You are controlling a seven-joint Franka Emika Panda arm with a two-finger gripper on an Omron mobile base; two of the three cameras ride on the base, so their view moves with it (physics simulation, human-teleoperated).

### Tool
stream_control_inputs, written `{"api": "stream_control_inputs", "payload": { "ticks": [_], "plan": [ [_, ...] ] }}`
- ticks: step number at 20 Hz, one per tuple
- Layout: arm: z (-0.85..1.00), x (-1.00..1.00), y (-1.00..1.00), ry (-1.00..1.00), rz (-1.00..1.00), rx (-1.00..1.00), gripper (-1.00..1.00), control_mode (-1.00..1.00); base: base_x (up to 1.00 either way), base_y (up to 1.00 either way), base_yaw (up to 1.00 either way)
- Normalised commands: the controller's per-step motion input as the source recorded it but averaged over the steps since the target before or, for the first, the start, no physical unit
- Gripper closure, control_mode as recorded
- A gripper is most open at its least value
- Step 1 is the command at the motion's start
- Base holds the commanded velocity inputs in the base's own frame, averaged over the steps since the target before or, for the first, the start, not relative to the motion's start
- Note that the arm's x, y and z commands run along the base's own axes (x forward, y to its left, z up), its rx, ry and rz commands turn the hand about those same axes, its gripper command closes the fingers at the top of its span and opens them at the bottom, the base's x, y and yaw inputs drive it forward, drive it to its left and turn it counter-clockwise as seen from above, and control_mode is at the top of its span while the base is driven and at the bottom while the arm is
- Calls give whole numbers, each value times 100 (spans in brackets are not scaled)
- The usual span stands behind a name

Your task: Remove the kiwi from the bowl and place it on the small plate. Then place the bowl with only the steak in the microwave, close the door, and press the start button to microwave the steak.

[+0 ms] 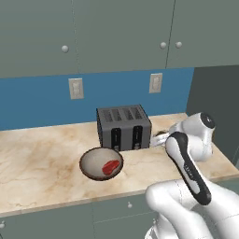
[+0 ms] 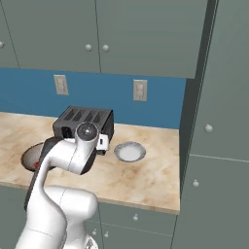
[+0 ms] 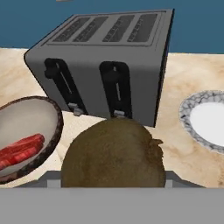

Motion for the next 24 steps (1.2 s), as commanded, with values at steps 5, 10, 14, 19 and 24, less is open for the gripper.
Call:
{"api": "stream_control_inputs", "payload": {
  "ticks": [5,10,14,19,24],
  "plan": [
    [1,30,-89,15,-10,12,100,-100,0,0,0],
    [-17,44,-54,27,-2,3,100,-100,0,0,0],
    [-19,52,-16,28,0,0,100,-100,0,0,0],
    [-18,52,0,19,0,0,100,-100,0,0,0],
    [-17,25,-25,2,0,0,100,-100,0,0,0]
  ]
}}
